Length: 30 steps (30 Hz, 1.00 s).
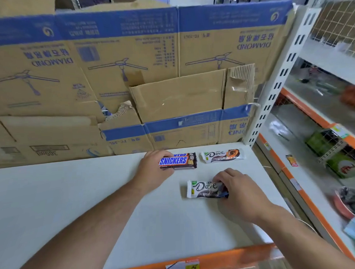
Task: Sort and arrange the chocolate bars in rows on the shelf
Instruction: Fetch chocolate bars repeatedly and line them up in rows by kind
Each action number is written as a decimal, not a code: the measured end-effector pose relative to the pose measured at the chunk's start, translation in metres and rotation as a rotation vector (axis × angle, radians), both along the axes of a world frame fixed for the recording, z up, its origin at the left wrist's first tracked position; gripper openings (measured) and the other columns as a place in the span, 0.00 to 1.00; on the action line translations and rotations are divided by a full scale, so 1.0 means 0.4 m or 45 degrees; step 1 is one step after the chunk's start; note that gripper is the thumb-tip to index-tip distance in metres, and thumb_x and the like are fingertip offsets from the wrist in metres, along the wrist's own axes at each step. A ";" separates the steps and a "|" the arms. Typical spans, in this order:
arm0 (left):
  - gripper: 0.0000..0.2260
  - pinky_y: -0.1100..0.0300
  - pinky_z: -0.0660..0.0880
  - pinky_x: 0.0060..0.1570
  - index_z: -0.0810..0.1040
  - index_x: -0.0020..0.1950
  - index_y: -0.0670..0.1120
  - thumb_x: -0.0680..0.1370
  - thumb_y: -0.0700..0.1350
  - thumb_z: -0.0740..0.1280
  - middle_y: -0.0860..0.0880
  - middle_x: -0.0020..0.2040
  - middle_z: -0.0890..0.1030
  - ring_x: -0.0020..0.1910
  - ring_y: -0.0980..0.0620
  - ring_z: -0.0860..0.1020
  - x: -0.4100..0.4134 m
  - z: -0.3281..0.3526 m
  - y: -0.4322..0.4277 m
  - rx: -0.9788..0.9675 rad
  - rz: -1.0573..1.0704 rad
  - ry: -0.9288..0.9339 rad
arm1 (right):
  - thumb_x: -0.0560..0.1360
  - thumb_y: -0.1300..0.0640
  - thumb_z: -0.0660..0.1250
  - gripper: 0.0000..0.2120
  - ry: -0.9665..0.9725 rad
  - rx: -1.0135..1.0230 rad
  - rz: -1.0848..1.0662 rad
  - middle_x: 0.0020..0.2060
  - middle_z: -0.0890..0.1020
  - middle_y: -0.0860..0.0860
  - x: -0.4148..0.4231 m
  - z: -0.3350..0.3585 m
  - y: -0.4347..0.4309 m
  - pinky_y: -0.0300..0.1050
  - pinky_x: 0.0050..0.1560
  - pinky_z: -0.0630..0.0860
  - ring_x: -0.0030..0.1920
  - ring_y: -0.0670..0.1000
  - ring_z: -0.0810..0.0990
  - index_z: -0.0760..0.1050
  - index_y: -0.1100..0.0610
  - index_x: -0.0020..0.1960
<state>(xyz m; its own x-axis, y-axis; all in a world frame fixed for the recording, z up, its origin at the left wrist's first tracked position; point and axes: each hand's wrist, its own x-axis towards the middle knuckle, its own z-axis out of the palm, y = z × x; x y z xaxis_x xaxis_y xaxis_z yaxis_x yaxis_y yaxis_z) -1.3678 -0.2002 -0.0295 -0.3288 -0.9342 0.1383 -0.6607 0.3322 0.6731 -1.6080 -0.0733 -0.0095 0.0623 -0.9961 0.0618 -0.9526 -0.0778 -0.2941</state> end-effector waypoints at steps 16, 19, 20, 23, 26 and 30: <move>0.16 0.57 0.64 0.63 0.78 0.58 0.54 0.72 0.54 0.65 0.56 0.59 0.77 0.61 0.52 0.71 -0.050 -0.054 0.161 -0.433 -0.421 -0.329 | 0.61 0.56 0.67 0.20 0.244 -0.129 -0.161 0.45 0.75 0.46 -0.134 -0.021 -0.136 0.44 0.42 0.65 0.48 0.53 0.75 0.75 0.48 0.54; 0.15 0.58 0.64 0.63 0.78 0.58 0.54 0.72 0.55 0.66 0.57 0.59 0.77 0.61 0.53 0.71 -0.050 -0.049 0.159 -0.426 -0.410 -0.342 | 0.62 0.56 0.67 0.22 0.233 -0.137 -0.157 0.47 0.75 0.46 -0.139 -0.026 -0.149 0.44 0.43 0.65 0.51 0.53 0.75 0.75 0.48 0.56; 0.15 0.58 0.63 0.64 0.78 0.58 0.54 0.72 0.55 0.66 0.57 0.59 0.77 0.61 0.53 0.71 -0.050 -0.050 0.159 -0.421 -0.405 -0.344 | 0.62 0.55 0.67 0.23 0.218 -0.138 -0.152 0.48 0.75 0.46 -0.139 -0.027 -0.151 0.45 0.45 0.66 0.53 0.53 0.75 0.76 0.48 0.57; 0.16 0.59 0.62 0.65 0.79 0.58 0.54 0.72 0.55 0.66 0.57 0.59 0.77 0.61 0.54 0.71 -0.051 -0.048 0.161 -0.409 -0.395 -0.348 | 0.63 0.53 0.67 0.26 0.178 -0.137 -0.131 0.54 0.77 0.45 -0.138 -0.022 -0.150 0.47 0.55 0.68 0.58 0.53 0.74 0.76 0.47 0.62; 0.16 0.59 0.61 0.65 0.79 0.58 0.54 0.72 0.55 0.66 0.57 0.60 0.77 0.62 0.54 0.70 -0.052 -0.046 0.160 -0.412 -0.397 -0.356 | 0.65 0.54 0.65 0.24 0.198 -0.121 -0.098 0.54 0.79 0.44 -0.134 -0.022 -0.152 0.47 0.57 0.67 0.57 0.53 0.75 0.77 0.45 0.61; 0.15 0.59 0.62 0.65 0.79 0.58 0.54 0.72 0.55 0.66 0.57 0.60 0.76 0.62 0.54 0.70 -0.053 -0.048 0.162 -0.416 -0.383 -0.335 | 0.64 0.54 0.62 0.22 0.138 -0.140 -0.122 0.51 0.81 0.44 -0.132 -0.036 -0.157 0.46 0.53 0.69 0.53 0.54 0.78 0.79 0.44 0.57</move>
